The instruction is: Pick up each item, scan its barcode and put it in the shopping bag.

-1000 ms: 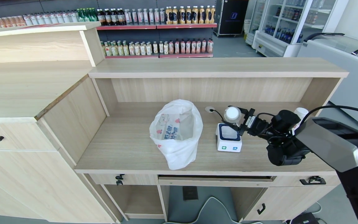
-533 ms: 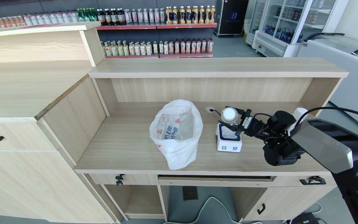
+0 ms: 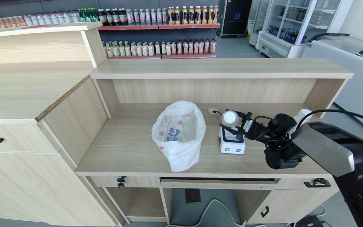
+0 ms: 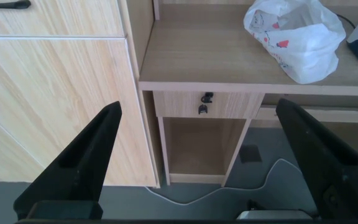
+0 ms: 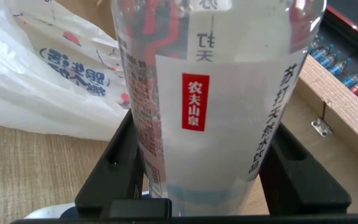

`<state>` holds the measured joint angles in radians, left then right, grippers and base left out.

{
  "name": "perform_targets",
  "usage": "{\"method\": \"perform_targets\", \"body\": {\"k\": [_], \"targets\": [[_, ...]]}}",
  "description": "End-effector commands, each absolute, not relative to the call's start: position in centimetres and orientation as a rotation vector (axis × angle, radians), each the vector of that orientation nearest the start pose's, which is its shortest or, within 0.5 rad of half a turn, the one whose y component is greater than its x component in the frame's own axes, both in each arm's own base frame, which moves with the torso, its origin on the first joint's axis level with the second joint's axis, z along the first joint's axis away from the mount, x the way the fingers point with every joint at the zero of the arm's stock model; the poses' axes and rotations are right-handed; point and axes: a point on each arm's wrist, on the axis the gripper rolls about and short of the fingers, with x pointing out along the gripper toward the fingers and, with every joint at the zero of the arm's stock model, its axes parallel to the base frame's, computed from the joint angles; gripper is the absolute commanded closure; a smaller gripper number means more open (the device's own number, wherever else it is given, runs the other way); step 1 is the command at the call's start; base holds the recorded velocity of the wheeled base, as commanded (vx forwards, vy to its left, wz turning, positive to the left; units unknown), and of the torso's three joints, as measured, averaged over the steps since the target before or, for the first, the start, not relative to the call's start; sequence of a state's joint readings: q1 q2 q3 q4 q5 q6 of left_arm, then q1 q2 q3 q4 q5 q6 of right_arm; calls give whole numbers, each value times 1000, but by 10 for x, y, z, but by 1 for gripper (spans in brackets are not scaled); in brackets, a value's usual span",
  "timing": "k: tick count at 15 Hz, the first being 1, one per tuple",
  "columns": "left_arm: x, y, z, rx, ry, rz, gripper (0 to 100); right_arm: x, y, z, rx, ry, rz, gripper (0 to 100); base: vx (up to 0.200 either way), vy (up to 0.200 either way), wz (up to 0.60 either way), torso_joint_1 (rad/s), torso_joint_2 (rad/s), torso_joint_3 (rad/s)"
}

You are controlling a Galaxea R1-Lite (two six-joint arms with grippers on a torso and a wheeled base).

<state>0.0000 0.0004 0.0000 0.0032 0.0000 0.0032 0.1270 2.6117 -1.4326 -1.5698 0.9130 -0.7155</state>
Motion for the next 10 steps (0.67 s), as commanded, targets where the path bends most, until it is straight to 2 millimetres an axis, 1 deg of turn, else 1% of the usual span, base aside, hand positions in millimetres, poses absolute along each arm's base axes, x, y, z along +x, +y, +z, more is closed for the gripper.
{"method": "perform_targets", "body": {"k": [1,2,3,4,5,6,7,8,9,10], "targets": [[-23,0,75,3,3,0,0,475,79,58,-799,-741,849,100,0,0,0,0,0,0],[-23,0,75,3,3,0,0,474,77,66,-798,-747,842,100,0,0,0,0,0,0],[-23,0,75,3,3,0,0,467,68,82,-791,-740,829,100,0,0,0,0,0,0],[-23,0,75,3,3,0,0,454,50,95,-753,-683,814,100,0,0,0,0,0,0],[-23,0,75,3,3,0,0,437,36,116,-702,-641,793,100,0,0,0,0,0,0],[-23,0,75,3,3,0,0,426,28,130,-664,-609,771,100,0,0,0,0,0,0],[-23,0,75,3,3,0,0,405,13,155,-584,-527,683,100,0,0,0,0,0,0],[-23,0,75,3,3,0,0,379,3,179,-500,-410,517,100,0,0,0,0,0,0],[-23,0,75,3,3,0,0,363,-3,188,-457,-318,377,100,0,0,0,0,0,0],[-23,0,75,3,3,0,0,348,-10,191,-433,-230,228,100,0,0,0,0,0,0]]}}
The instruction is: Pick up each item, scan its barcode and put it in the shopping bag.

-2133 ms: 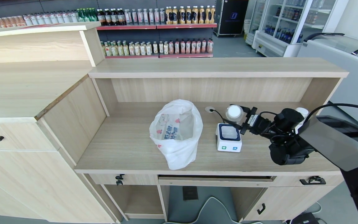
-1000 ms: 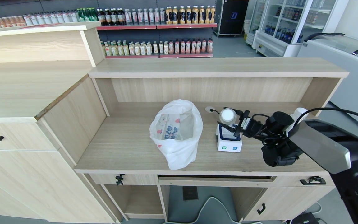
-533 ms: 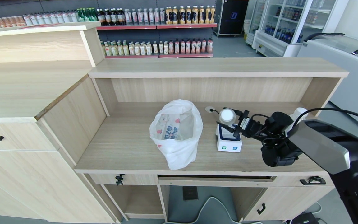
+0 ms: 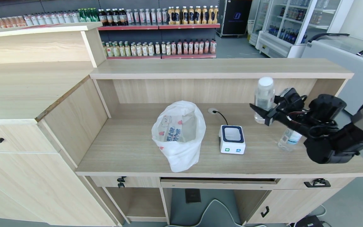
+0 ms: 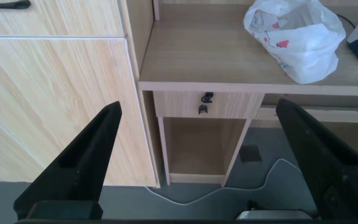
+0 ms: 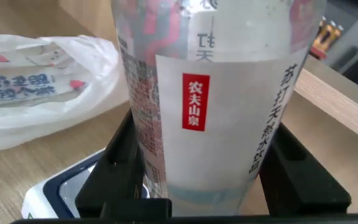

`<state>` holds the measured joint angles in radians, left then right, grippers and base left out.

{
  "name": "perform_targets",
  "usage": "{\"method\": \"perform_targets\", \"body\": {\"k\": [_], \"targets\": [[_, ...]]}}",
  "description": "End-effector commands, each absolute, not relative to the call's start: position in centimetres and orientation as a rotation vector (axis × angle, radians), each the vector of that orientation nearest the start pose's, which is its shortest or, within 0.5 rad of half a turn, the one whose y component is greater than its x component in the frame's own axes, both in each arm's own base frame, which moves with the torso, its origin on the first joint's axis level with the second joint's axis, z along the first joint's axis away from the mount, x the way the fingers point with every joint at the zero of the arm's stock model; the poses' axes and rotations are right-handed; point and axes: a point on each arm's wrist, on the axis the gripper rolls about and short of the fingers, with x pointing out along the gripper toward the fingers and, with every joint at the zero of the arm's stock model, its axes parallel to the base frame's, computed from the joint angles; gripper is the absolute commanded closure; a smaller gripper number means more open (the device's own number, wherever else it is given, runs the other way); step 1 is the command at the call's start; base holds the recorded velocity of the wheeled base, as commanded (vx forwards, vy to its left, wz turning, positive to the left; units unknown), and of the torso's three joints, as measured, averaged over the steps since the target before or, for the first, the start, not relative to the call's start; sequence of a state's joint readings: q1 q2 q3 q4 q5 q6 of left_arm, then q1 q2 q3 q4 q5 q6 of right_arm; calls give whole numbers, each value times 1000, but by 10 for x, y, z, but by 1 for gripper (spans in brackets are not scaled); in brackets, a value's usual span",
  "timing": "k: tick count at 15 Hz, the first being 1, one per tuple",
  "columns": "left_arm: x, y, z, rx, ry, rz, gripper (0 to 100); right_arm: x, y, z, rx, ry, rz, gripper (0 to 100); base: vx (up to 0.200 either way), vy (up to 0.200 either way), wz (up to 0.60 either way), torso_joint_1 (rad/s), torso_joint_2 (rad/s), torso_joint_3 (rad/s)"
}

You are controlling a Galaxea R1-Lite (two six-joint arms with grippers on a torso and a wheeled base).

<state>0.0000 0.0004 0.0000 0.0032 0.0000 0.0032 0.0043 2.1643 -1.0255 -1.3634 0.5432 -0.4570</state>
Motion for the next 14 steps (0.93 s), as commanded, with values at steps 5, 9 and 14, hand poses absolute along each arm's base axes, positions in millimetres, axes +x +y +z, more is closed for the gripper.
{"method": "perform_targets", "body": {"k": [5,9,14], "targets": [[-23,0,75,3,3,0,0,300,-6,194,-407,-107,-49,100,0,0,0,0,0,0],[-23,0,75,3,3,0,0,288,10,207,-391,-119,-74,100,0,0,450,-3,2,3],[-23,0,75,3,3,0,0,335,32,222,-335,-190,-82,100,0,0,600,1,3,5]]}}
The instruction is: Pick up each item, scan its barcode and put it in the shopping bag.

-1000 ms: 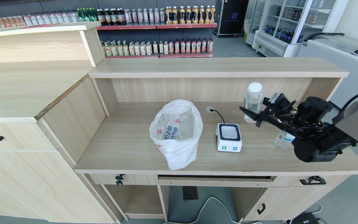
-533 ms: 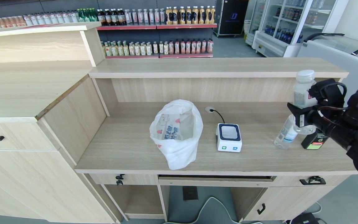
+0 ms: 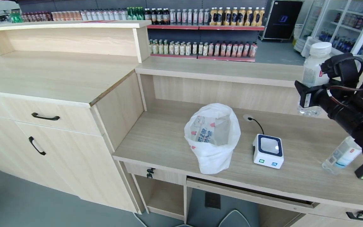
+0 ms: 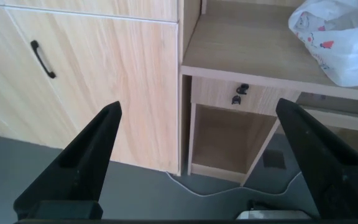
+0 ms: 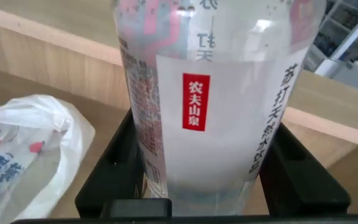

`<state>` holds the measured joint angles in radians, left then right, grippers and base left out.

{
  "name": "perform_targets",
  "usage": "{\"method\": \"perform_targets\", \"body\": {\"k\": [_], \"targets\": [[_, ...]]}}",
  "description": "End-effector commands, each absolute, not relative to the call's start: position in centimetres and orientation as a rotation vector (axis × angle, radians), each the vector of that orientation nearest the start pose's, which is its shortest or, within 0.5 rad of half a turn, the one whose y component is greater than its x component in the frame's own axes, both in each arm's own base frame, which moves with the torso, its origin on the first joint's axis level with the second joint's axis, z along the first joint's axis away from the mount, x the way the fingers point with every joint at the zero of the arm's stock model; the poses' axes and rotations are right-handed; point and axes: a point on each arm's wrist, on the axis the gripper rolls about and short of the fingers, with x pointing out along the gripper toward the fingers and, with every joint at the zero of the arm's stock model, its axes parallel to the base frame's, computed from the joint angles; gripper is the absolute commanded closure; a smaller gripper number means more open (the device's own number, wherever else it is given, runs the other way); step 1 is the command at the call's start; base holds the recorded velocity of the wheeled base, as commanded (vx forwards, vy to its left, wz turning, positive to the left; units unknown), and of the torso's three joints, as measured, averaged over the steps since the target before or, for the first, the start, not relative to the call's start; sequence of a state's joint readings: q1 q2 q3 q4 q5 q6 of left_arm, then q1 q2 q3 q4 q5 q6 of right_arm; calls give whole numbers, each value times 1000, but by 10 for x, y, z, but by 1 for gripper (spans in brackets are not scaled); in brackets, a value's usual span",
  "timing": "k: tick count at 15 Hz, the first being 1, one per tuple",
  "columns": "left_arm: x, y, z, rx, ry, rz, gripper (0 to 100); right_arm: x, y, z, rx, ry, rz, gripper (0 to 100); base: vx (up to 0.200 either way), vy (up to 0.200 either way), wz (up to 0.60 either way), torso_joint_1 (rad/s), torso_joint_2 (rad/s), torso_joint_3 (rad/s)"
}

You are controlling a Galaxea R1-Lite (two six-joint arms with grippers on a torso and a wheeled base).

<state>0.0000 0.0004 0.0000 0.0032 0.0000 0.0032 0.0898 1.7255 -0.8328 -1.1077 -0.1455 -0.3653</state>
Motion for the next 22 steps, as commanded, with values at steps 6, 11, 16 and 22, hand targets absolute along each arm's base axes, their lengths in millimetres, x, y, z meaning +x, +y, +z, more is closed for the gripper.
{"method": "perform_targets", "body": {"k": [6,11,16,22], "targets": [[-23,0,75,3,3,0,0,410,27,135,-65,14,192,100,0,0,100,0,0,1],[-23,0,75,3,3,0,0,442,46,84,-128,-32,330,100,0,0,0,0,0,0],[-23,0,75,3,3,0,0,465,68,55,-161,-66,381,100,0,0,0,0,0,0],[-23,0,75,3,3,0,0,485,89,39,-163,-97,430,100,0,0,0,0,0,0]]}}
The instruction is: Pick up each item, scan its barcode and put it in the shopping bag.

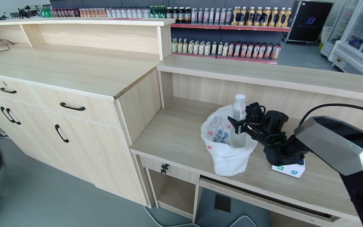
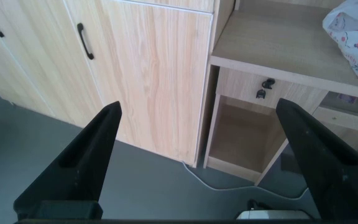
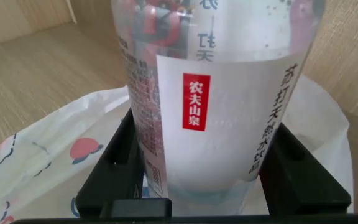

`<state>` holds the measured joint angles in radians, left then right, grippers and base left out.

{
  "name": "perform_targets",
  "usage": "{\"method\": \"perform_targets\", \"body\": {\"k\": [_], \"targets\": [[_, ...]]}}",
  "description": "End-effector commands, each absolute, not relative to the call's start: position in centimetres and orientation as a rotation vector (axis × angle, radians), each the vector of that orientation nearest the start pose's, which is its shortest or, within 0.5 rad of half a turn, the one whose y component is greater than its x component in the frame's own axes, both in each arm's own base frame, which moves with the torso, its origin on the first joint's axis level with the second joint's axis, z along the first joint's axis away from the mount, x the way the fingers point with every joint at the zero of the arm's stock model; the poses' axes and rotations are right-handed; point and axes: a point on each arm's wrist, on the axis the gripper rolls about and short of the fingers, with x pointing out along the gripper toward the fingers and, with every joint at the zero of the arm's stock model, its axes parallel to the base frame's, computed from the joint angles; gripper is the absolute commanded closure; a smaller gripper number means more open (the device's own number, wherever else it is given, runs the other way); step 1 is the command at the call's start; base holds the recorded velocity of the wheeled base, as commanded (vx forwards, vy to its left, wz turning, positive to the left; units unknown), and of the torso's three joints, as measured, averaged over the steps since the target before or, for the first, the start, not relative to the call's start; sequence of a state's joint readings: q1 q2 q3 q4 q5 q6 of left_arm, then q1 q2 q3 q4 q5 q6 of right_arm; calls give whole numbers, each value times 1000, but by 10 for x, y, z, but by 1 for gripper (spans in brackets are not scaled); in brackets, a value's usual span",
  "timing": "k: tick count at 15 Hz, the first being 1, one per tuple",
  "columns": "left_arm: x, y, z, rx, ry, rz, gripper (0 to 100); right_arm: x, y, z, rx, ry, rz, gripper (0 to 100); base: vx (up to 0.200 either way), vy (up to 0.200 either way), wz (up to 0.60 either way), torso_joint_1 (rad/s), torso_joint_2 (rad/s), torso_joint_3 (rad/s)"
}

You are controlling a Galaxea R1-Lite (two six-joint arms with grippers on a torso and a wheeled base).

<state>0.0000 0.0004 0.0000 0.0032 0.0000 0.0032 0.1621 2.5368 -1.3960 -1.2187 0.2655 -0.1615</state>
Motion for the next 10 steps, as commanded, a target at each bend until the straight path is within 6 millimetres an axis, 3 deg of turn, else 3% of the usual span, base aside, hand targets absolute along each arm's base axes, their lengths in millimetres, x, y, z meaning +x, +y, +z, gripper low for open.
{"method": "perform_targets", "body": {"k": [1,4,10], "targets": [[-23,0,75,3,3,0,0,489,91,33,-163,-101,435,100,0,0,0,0,0,0],[-23,0,75,3,3,0,0,505,96,32,-166,-101,446,100,0,0,0,0,0,0],[-23,0,75,3,3,0,0,506,96,20,-178,-74,447,100,0,0,0,0,0,0]]}}
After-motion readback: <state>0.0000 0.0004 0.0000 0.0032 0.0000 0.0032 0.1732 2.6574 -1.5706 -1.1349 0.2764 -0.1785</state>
